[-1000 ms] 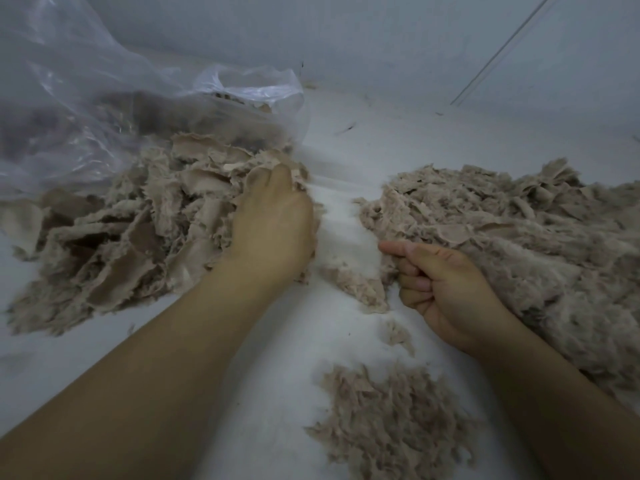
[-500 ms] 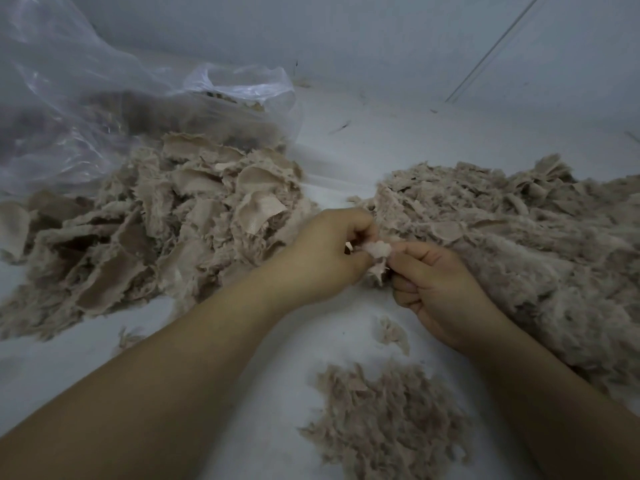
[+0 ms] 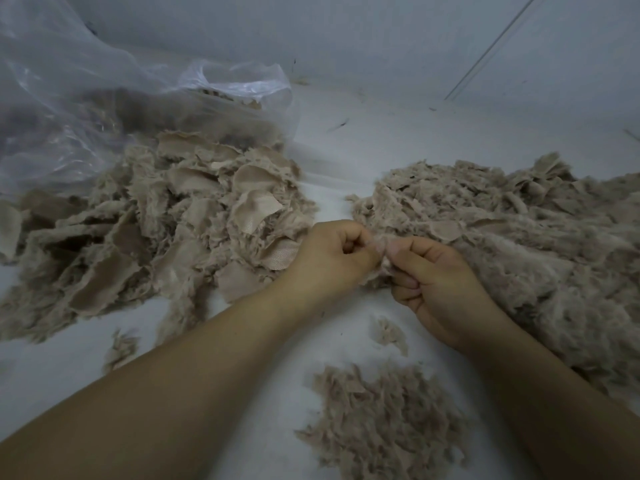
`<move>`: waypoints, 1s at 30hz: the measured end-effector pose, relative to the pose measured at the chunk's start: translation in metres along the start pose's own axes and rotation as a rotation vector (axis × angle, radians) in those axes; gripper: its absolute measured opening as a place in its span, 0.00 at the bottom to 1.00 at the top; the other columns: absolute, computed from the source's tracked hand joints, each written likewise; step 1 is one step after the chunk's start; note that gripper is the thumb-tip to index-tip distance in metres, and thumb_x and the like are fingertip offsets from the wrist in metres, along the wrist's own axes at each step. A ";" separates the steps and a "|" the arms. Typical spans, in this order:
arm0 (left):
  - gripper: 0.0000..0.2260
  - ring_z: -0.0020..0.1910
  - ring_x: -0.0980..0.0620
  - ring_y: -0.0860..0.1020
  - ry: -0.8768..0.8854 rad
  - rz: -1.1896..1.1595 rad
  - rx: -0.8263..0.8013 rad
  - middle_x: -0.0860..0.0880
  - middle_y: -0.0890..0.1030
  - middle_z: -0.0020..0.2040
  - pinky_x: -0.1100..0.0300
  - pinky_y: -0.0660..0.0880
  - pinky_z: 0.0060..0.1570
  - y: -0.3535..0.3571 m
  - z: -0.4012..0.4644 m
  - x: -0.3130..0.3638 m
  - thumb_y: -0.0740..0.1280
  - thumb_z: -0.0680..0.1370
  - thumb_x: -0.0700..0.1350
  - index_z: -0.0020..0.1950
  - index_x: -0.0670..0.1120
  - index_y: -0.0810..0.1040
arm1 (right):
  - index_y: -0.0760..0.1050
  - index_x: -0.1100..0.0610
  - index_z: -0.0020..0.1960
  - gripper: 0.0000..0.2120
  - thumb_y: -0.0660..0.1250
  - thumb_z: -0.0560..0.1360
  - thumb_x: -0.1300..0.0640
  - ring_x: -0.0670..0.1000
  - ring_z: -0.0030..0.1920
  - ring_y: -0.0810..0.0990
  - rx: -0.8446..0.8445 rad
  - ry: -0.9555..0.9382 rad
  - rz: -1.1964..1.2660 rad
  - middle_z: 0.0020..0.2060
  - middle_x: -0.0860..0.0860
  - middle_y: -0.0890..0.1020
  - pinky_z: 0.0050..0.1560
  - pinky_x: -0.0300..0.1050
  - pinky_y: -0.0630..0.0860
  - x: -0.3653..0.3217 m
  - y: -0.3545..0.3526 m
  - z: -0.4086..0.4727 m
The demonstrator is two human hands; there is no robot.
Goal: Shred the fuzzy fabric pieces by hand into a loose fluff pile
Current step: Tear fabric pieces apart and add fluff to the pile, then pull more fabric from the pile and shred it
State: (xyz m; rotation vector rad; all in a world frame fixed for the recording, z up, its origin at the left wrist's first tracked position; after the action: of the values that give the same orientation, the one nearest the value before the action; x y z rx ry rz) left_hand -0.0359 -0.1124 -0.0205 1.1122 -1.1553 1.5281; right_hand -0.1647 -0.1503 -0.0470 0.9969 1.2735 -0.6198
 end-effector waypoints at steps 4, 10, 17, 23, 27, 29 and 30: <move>0.15 0.22 0.49 0.69 -0.053 -0.073 0.091 0.47 0.67 0.25 0.65 0.65 0.21 -0.004 0.002 -0.006 0.65 0.80 0.41 0.35 0.38 0.74 | 0.71 0.61 0.38 0.08 0.65 0.76 0.64 0.43 0.23 0.60 0.017 0.000 0.008 0.23 0.48 0.66 0.23 0.34 0.59 0.001 -0.001 0.001; 0.09 0.17 0.51 0.73 -0.082 -0.114 -0.033 0.48 0.75 0.23 0.67 0.63 0.17 0.007 -0.001 -0.011 0.67 0.79 0.40 0.45 0.34 0.75 | 0.72 0.61 0.40 0.06 0.65 0.76 0.64 0.43 0.23 0.60 0.043 0.024 -0.004 0.24 0.50 0.65 0.23 0.35 0.58 -0.001 0.001 -0.001; 0.06 0.19 0.54 0.72 -0.049 -0.110 0.010 0.46 0.74 0.27 0.66 0.65 0.19 0.001 0.000 -0.012 0.68 0.76 0.32 0.44 0.42 0.75 | 0.70 0.60 0.41 0.11 0.57 0.80 0.68 0.42 0.23 0.61 0.102 0.036 0.100 0.30 0.52 0.68 0.22 0.34 0.58 -0.001 -0.003 0.000; 0.10 0.21 0.59 0.71 0.088 -0.079 -0.018 0.53 0.75 0.25 0.68 0.67 0.22 0.007 -0.002 -0.003 0.69 0.75 0.30 0.40 0.44 0.75 | 0.78 0.54 0.35 0.08 0.68 0.72 0.54 0.44 0.23 0.58 -0.014 -0.012 -0.025 0.26 0.51 0.65 0.23 0.35 0.59 -0.002 0.002 -0.002; 0.12 0.23 0.59 0.71 0.142 -0.081 0.114 0.55 0.75 0.26 0.66 0.68 0.25 -0.002 -0.002 -0.001 0.70 0.75 0.32 0.39 0.49 0.77 | 0.81 0.53 0.34 0.08 0.68 0.71 0.54 0.43 0.23 0.59 0.017 -0.005 0.010 0.26 0.51 0.69 0.23 0.35 0.59 -0.002 0.000 -0.002; 0.12 0.27 0.56 0.73 0.184 -0.065 0.159 0.55 0.76 0.30 0.61 0.70 0.30 -0.007 -0.001 0.000 0.70 0.76 0.34 0.40 0.51 0.77 | 0.80 0.57 0.37 0.07 0.68 0.71 0.54 0.42 0.22 0.60 0.019 -0.001 0.055 0.27 0.50 0.69 0.23 0.35 0.60 -0.002 -0.001 -0.002; 0.10 0.30 0.54 0.73 0.205 -0.061 0.157 0.53 0.76 0.33 0.58 0.70 0.32 -0.007 -0.001 0.002 0.69 0.76 0.35 0.41 0.50 0.77 | 0.80 0.58 0.38 0.08 0.68 0.71 0.55 0.42 0.22 0.60 0.008 -0.001 0.079 0.27 0.50 0.68 0.22 0.34 0.60 -0.002 -0.001 -0.002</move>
State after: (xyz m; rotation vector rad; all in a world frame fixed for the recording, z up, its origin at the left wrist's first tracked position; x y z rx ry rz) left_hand -0.0300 -0.1098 -0.0174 1.0549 -0.8687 1.6646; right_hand -0.1670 -0.1497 -0.0456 1.0479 1.2259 -0.5648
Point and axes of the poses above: each hand's wrist, its own z-axis towards the middle knuckle, its own y-axis out of the palm, x = y × z, the point moved 6 cm from there along z, towards the middle knuckle
